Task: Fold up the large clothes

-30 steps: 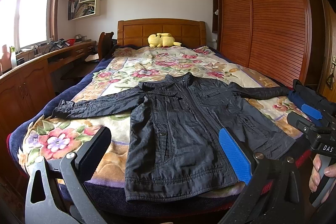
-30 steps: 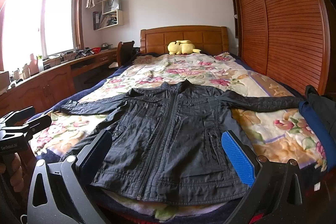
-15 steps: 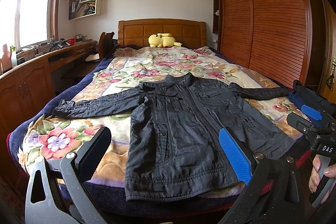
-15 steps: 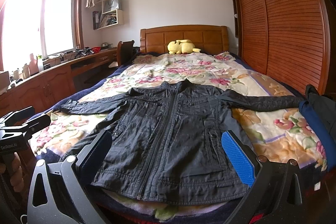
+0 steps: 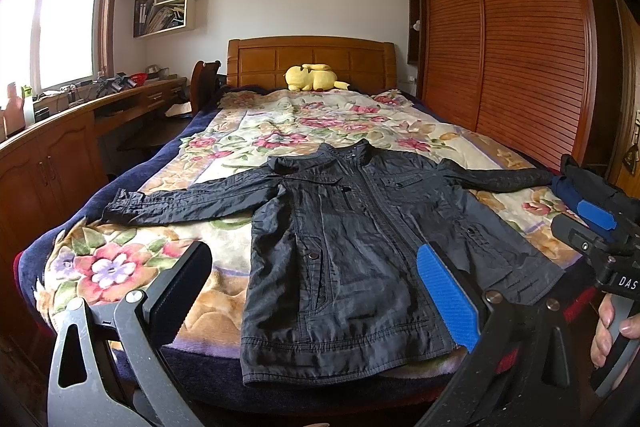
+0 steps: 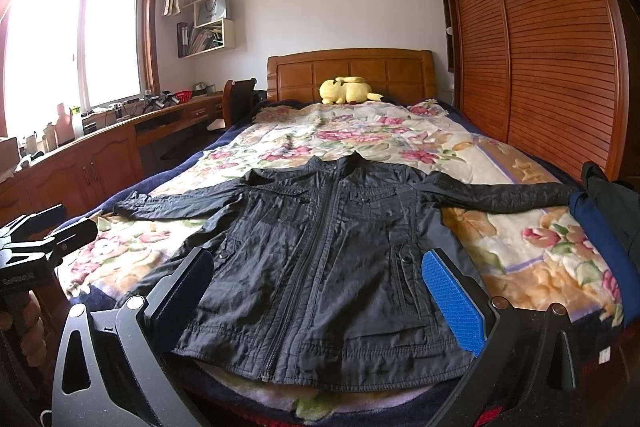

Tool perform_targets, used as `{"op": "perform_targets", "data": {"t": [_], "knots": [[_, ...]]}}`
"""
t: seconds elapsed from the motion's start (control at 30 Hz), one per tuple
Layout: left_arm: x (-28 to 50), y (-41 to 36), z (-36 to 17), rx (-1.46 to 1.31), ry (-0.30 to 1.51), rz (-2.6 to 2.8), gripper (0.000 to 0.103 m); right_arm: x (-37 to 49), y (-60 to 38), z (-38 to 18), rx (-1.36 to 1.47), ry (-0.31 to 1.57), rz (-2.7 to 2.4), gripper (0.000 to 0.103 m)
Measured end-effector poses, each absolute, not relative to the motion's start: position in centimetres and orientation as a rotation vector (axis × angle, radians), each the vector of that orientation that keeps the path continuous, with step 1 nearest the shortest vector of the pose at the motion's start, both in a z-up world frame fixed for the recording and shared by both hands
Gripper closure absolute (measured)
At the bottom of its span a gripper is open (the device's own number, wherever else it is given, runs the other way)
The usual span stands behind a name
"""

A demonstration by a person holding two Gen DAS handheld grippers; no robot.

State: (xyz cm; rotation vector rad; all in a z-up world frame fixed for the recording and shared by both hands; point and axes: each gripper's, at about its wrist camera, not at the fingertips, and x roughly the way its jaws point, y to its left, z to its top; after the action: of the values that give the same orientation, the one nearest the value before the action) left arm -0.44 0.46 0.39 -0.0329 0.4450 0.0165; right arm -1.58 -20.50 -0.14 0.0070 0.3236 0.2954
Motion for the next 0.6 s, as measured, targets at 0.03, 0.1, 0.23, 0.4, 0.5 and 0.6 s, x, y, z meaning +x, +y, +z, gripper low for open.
{"op": "perform_targets", "data": {"t": [0.03,0.1,0.23,0.4,0.5,0.6], "knots": [[-0.43,0.46,0.35,-0.033,0.445,0.016,0.0,-1.57,-20.48,-0.14,0.007,0.324,0.295,0.0],[-0.45,0.5,0.39,-0.033,0.444,0.016,0.0,-1.56,-20.47,-0.08,0.008,0.323,0.296,0.0],[-0.45,0.52,0.37,-0.034,0.443,0.015,0.0,-1.52,-20.41,-0.01,0.009,0.322,0.296,0.0],[-0.46,0.55,0.35,-0.034,0.444,0.015,0.0,-1.51,-20.47,0.15,0.011,0.321,0.299,0.0],[-0.49,0.59,0.39,-0.035,0.443,0.014,0.0,-1.49,-20.42,0.23,0.013,0.32,0.301,0.0],[-0.43,0.54,0.36,-0.034,0.443,0.015,0.0,-1.58,-20.65,0.11,0.014,0.317,0.301,0.0]]}}
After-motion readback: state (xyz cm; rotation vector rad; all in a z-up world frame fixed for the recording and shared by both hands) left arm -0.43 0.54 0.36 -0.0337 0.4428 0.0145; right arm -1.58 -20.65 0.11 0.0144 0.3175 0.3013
